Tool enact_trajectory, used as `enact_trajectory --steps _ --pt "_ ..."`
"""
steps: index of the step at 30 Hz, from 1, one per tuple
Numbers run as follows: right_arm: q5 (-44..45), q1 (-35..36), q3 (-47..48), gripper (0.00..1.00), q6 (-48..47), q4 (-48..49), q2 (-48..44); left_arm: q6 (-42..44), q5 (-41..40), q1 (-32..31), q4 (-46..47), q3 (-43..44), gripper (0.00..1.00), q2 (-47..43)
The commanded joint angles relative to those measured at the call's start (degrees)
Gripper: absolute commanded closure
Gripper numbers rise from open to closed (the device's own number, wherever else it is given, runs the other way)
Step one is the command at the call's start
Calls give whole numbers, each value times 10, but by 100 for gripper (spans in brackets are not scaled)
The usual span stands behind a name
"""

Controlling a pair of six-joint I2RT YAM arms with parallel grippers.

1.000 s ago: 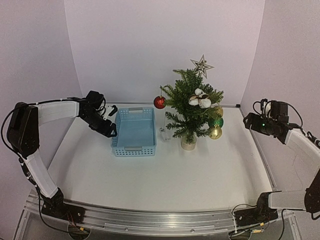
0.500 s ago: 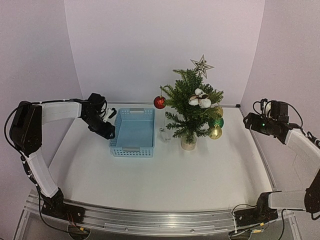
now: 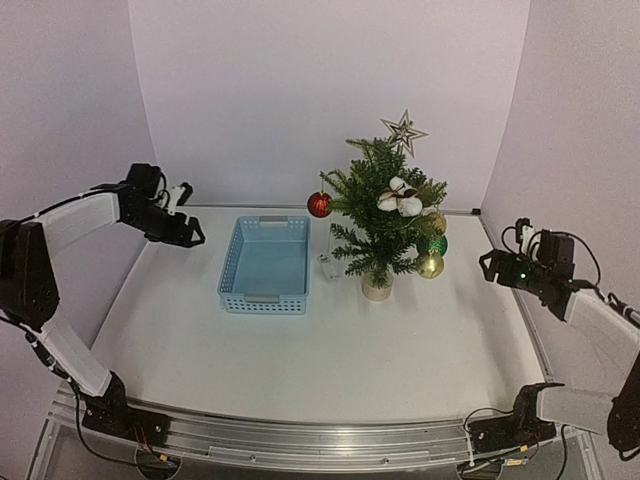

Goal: Decorate the small christmas tree

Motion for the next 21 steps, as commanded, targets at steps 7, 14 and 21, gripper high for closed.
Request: enact_trajectory --steps 7,14,21 --pt "-30 -2 -252 9 -1 304 -136 -80 -85 40 432 -431 0 -331" --pt "-5 -2 -302 9 3 331 -150 -78 -57 50 511 -558 1 -384" --pt "-5 -2 -303 9 8 333 -144 -132 -72 50 522 -598 1 -413"
